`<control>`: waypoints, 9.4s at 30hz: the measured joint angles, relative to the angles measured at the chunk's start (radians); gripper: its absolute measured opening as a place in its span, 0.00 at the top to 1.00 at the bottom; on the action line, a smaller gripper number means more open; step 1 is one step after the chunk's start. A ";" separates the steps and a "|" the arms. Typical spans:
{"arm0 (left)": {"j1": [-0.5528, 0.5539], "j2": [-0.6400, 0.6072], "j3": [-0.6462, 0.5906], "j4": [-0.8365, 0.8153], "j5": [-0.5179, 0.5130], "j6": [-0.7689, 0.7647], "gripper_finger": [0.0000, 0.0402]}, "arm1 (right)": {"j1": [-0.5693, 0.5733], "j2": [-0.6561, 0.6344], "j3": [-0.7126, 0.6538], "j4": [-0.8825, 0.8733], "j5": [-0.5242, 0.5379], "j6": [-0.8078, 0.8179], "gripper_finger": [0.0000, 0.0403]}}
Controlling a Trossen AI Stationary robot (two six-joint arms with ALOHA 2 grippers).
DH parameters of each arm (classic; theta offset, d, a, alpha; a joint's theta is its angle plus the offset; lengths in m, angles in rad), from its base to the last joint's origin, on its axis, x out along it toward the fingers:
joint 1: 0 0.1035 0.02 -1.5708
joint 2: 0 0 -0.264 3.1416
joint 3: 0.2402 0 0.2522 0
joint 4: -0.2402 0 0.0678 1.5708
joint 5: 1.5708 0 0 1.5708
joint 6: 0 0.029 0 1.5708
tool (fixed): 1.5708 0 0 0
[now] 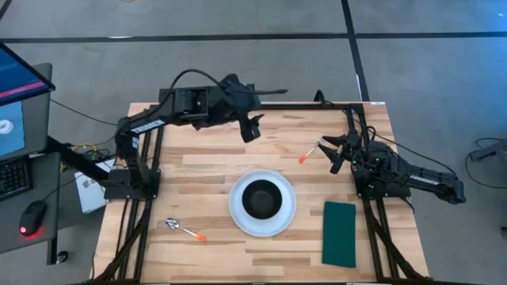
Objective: Set table place
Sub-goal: Place the black bowl on the white plate, then place the orange-handled fork next to the white plate
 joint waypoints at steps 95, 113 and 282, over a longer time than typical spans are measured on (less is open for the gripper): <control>-0.087 -1.513 -2.093 1.093 0.061 -0.041 0.33 | -0.167 1.121 0.586 -0.418 0.048 1.251 0.44; -0.087 -1.512 -2.093 1.089 0.061 0.056 0.33 | -0.116 1.265 0.586 -0.413 0.074 1.514 0.44; -0.087 -1.512 -2.092 0.930 0.175 -0.017 0.33 | -0.219 1.676 0.857 -0.667 0.022 0.957 0.93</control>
